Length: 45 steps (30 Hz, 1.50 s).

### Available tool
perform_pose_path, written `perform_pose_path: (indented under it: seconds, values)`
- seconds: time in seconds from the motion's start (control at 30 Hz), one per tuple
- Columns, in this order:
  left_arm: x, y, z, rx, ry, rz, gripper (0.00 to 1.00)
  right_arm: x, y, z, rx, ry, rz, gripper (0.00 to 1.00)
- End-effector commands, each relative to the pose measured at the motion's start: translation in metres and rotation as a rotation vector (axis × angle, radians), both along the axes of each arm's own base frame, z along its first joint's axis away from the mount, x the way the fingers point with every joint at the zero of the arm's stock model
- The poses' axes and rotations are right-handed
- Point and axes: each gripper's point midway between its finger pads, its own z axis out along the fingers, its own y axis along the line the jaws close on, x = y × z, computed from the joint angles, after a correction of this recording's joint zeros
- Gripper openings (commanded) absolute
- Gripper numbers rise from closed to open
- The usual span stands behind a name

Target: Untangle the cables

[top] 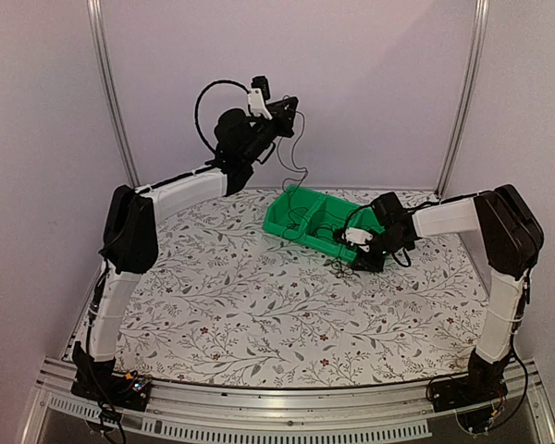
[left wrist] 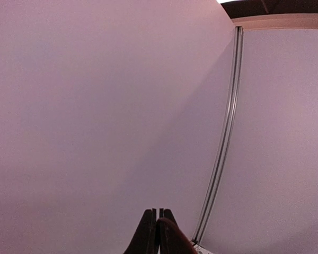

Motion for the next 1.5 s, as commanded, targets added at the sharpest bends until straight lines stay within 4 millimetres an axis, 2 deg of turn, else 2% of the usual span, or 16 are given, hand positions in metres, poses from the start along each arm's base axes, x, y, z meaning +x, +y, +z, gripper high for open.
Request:
perform_pose_path:
  seconds: [0.0, 0.23, 0.33, 0.47, 0.6, 0.7, 0.9, 1.03, 1.23, 1.37, 1.47]
  values:
    - [-0.001, -0.006, 0.001, -0.001, -0.032, 0.003, 0.0, -0.013, -0.001, 0.002, -0.009, 0.018, 0.018, 0.34]
    - [0.01, -0.009, -0.005, -0.008, -0.074, 0.028, 0.0, -0.014, -0.002, 0.005, -0.01, 0.008, 0.024, 0.34]
    - [0.017, -0.009, -0.014, -0.017, -0.088, 0.044, 0.0, -0.015, -0.001, 0.005, -0.006, 0.012, 0.023, 0.34]
    - [0.033, -0.01, -0.044, -0.021, -0.038, 0.042, 0.0, -0.013, 0.001, 0.006, -0.002, 0.012, 0.02, 0.34]
    - [0.046, -0.012, -0.093, 0.018, 0.043, 0.046, 0.0, -0.01, 0.003, 0.014, 0.008, 0.01, 0.013, 0.39]
    - [0.052, -0.016, -0.133, 0.054, 0.116, 0.041, 0.0, -0.007, 0.004, 0.027, 0.013, -0.004, 0.003, 0.45]
    - [0.054, -0.015, -0.186, 0.104, 0.216, 0.05, 0.0, -0.002, -0.003, 0.068, 0.01, -0.084, -0.03, 0.59]
    - [0.059, -0.005, -0.212, 0.135, 0.28, 0.104, 0.0, -0.006, -0.01, 0.092, -0.002, -0.125, -0.033, 0.66]
    - [0.049, 0.013, -0.247, 0.178, 0.374, 0.156, 0.0, -0.015, -0.019, 0.13, 0.048, -0.149, -0.045, 0.68]
    - [0.042, 0.012, -0.261, 0.212, 0.424, 0.134, 0.0, -0.016, -0.028, 0.159, 0.132, -0.17, -0.086, 0.68]
    - [0.037, 0.012, -0.27, 0.221, 0.488, 0.11, 0.0, -0.016, -0.035, 0.165, 0.179, -0.161, -0.121, 0.68]
